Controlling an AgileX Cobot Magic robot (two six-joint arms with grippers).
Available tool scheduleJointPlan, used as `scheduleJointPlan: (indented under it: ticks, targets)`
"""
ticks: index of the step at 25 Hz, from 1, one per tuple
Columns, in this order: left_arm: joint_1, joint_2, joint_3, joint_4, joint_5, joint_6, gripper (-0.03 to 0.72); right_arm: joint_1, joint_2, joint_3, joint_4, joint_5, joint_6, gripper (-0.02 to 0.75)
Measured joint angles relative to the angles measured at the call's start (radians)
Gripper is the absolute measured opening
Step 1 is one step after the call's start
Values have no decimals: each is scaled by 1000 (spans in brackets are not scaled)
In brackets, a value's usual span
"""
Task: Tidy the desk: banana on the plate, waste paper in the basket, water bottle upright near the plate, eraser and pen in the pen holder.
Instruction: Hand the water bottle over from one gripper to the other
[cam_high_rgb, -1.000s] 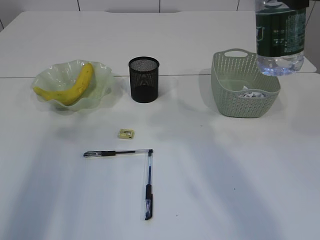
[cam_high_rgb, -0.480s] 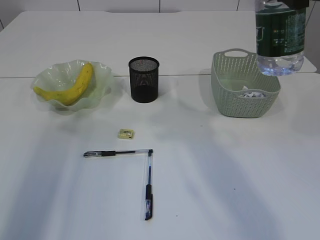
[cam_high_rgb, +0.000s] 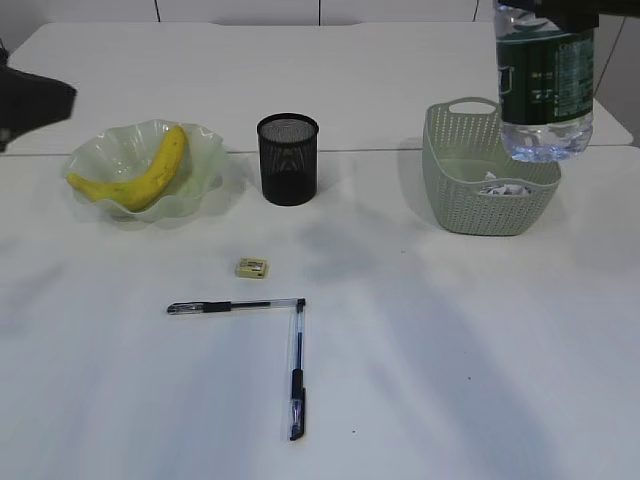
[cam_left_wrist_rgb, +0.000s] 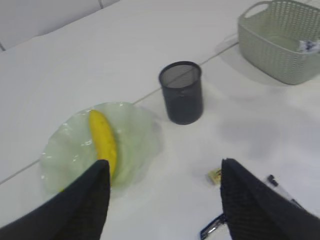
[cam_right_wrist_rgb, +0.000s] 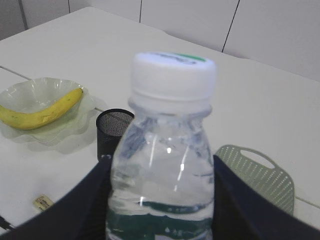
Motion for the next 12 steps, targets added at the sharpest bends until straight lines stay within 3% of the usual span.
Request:
scheduleJointPlan:
  ticks: [7,12]
  targets:
    - [-231,32,0,28,-127,73,496,24,0,0,4,0,-12,374]
    - [-389,91,0,-101,-213,79,491,58,0,0,5,0,-14,374]
